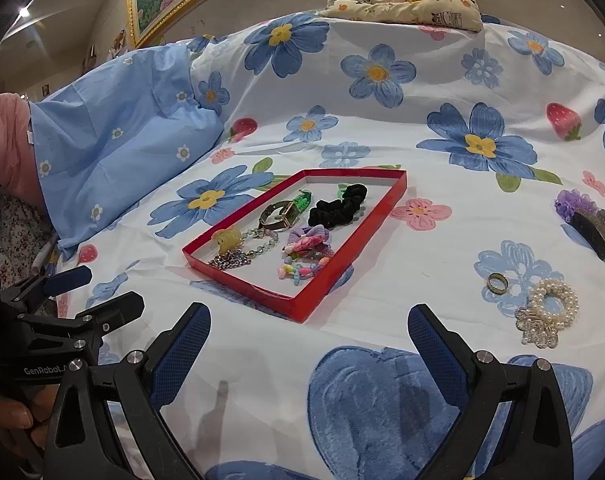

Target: Organize jewelry

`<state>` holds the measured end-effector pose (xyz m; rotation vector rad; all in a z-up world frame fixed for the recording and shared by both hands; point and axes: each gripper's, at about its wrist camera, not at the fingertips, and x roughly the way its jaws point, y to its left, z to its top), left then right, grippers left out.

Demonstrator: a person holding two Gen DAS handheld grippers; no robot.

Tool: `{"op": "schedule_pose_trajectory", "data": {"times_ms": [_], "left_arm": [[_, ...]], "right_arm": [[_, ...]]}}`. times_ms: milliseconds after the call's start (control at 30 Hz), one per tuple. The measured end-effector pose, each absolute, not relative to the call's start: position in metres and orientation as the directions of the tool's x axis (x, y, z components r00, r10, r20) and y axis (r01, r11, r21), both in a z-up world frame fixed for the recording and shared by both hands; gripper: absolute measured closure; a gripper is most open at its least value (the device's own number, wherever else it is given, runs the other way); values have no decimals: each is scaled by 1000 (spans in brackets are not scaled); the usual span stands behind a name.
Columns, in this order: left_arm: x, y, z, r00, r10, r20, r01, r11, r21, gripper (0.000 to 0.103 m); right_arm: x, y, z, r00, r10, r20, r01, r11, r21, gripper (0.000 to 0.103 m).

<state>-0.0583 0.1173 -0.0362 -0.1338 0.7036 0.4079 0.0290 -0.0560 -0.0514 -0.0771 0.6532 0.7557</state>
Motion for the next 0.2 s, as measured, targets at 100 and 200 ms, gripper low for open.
{"op": "schedule_pose_trajectory", "data": {"times_ms": [100, 200], "left_arm": [[-56, 118, -37, 687, 312, -657, -405, 914, 11, 0], [-53, 120, -38, 684, 306, -662, -405, 914, 5, 0]], "right_arm": [[32, -56, -52, 539, 607, -584, -659, 736, 157, 3], [35, -55, -53, 533, 607, -589, -658, 735, 163, 3]]}}
